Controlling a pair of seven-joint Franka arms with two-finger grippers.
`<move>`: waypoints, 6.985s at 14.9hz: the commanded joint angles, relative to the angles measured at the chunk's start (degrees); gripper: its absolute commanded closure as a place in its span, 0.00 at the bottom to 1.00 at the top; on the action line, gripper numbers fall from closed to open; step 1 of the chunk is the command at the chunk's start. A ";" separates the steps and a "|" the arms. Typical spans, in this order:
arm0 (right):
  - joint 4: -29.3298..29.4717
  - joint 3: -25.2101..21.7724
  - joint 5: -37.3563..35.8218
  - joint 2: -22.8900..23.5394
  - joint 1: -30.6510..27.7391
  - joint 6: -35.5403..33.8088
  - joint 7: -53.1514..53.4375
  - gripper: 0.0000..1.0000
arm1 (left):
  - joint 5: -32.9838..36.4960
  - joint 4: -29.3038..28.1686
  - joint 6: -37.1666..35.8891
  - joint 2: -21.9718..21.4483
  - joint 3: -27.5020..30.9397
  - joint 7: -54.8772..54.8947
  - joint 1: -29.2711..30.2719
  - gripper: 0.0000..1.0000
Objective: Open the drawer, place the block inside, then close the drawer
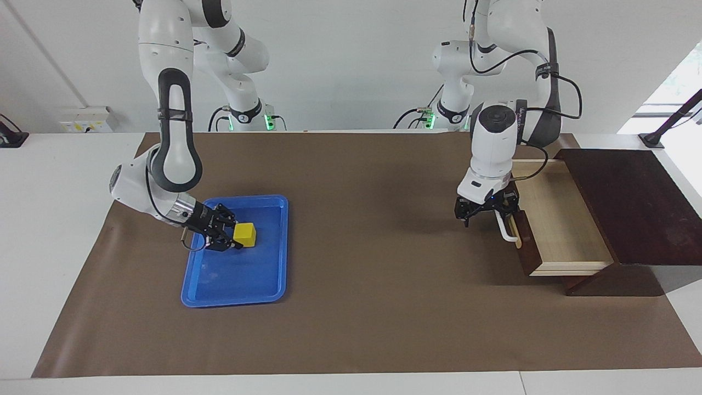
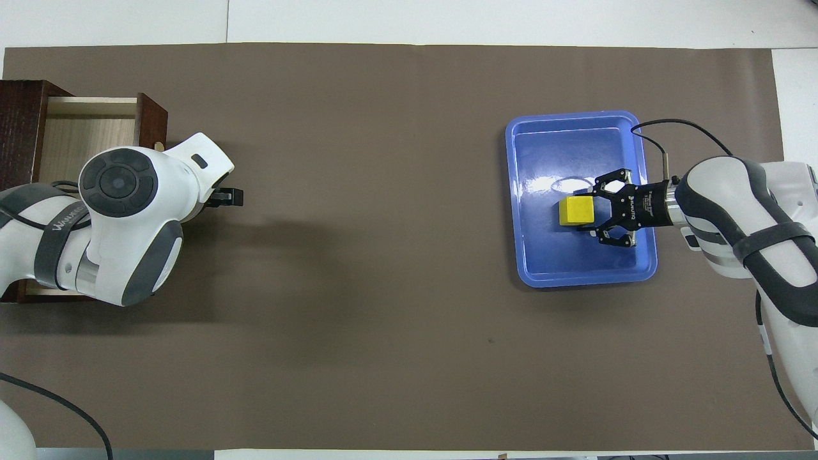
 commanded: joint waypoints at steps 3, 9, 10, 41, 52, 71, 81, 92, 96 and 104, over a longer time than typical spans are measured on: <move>2.27 0.18 1.75 -0.22 -0.79 -2.04 -1.27 1.00 | -1.31 8.28 -9.85 1.89 0.50 0.26 -0.33 0.00; 12.46 0.18 -2.63 1.88 2.18 -9.43 6.72 1.00 | -12.98 20.51 -21.46 4.01 0.85 -1.74 -0.24 0.00; 13.08 0.18 -2.91 2.06 3.68 -9.35 8.73 1.00 | -13.26 21.92 -23.05 3.92 0.76 -4.98 -0.42 0.00; 24.34 0.35 -2.65 6.90 32.79 5.32 43.55 1.00 | -15.46 26.40 -18.58 11.56 1.02 -108.81 -19.76 0.00; 23.73 0.35 -2.21 6.90 33.14 7.53 43.91 1.00 | -13.79 28.00 -15.68 15.61 1.02 -108.90 -21.69 0.00; 23.99 0.44 -2.12 6.72 32.08 6.12 44.08 0.24 | -11.25 28.09 -15.50 15.52 1.02 -108.02 -21.69 1.00; 23.55 0.09 -3.17 2.42 20.67 -4.14 37.33 0.00 | -12.12 35.81 -30.94 12.37 1.20 -99.42 -16.43 1.00; 21.88 -0.26 -32.52 -14.27 10.04 -25.50 -1.93 0.00 | -15.11 31.89 -35.21 1.65 1.11 -72.80 7.55 1.00; 21.88 -0.26 -39.98 -19.29 6.16 -29.91 -18.37 0.00 | -15.20 21.16 -25.63 -2.66 1.11 -65.40 13.98 1.00; 21.35 -0.26 -51.52 -22.37 5.28 -34.22 -45.28 0.00 | -15.29 8.24 -16.83 -4.78 1.29 -64.34 16.63 1.00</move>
